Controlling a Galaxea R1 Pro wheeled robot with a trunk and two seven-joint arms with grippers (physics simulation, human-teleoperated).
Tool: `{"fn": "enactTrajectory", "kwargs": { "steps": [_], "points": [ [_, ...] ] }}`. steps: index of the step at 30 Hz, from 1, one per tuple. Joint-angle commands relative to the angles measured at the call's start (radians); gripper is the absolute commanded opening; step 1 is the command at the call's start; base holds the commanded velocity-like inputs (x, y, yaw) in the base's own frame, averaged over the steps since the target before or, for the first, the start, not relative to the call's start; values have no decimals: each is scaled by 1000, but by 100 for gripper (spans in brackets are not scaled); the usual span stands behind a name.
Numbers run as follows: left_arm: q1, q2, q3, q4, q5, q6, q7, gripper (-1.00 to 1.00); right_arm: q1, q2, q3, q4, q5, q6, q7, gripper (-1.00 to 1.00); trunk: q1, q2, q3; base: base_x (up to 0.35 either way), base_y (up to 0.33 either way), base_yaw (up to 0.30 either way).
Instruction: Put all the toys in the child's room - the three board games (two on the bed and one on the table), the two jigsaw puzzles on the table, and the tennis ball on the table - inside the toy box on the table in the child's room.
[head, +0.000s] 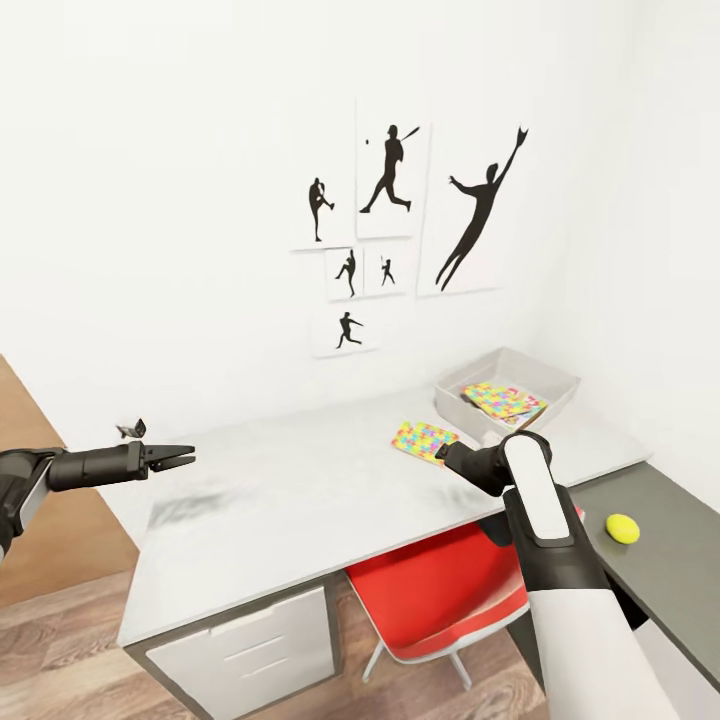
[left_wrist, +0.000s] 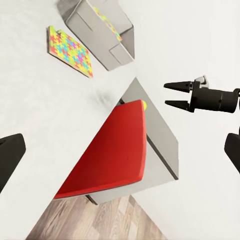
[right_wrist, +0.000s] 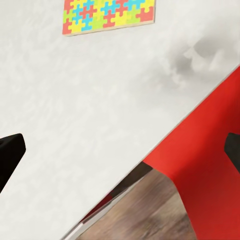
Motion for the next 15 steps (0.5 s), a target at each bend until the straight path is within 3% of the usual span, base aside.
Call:
{"fn": "enactTrajectory", "kwargs": {
  "steps": [1,15],
  "points": [
    [-1,0,-1,0,0,11,-4,100,-1,1,-2,-1,-10,5,-10,100,1,-2,-2,0,12,0],
    [-1,0,0,0,0,11,-4,100,-1,1,-2,0,-9,5,-10,100,1,-2,-7,2,84,-25]
  ]
}}
